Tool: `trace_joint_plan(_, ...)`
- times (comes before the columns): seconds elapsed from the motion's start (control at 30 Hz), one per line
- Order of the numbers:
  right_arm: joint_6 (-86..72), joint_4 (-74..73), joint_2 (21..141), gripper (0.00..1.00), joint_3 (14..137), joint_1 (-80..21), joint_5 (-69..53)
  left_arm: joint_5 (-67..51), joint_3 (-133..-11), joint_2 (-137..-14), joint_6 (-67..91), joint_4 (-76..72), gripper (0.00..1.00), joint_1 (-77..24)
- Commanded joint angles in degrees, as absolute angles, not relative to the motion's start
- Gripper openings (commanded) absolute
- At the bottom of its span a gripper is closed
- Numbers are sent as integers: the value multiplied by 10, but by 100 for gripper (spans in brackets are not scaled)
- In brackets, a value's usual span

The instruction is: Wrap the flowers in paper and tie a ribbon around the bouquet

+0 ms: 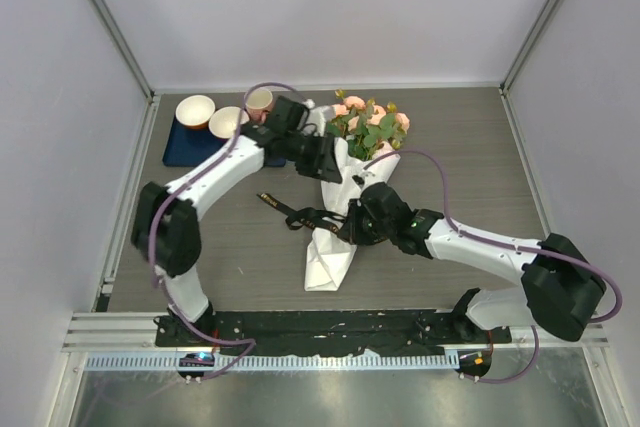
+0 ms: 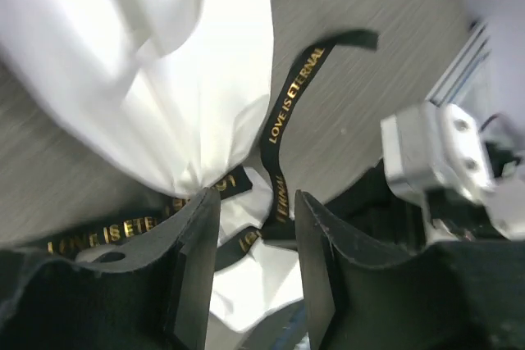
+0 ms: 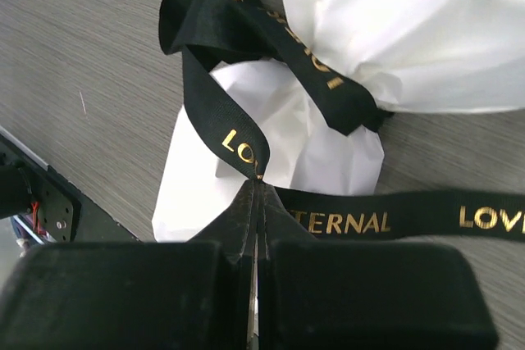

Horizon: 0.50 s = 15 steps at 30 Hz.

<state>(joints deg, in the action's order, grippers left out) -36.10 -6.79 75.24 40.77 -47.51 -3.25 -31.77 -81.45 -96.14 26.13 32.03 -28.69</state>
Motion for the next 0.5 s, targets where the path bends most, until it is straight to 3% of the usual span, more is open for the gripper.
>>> trace_joint_plan(0.0,-400,-25,716,0,382,-474,-16,-339,-890,-1062,69,422,45,-338)
trace_joint_plan(0.07,-404,-19,701,0,369,-472,-10,-336,-892,-1081,26,439,33,-348)
trace_joint_plan(0.13,-405,-16,688,0,360,-469,-10,-306,-886,-1081,3,436,31,-358)
trace_joint_plan(0.3,-409,-4,675,0,340,-468,-23,-266,-846,-1053,-4,377,36,-364)
trace_joint_plan(0.47,-406,12,668,0,338,-465,-25,-251,-853,-1067,-49,418,43,-372)
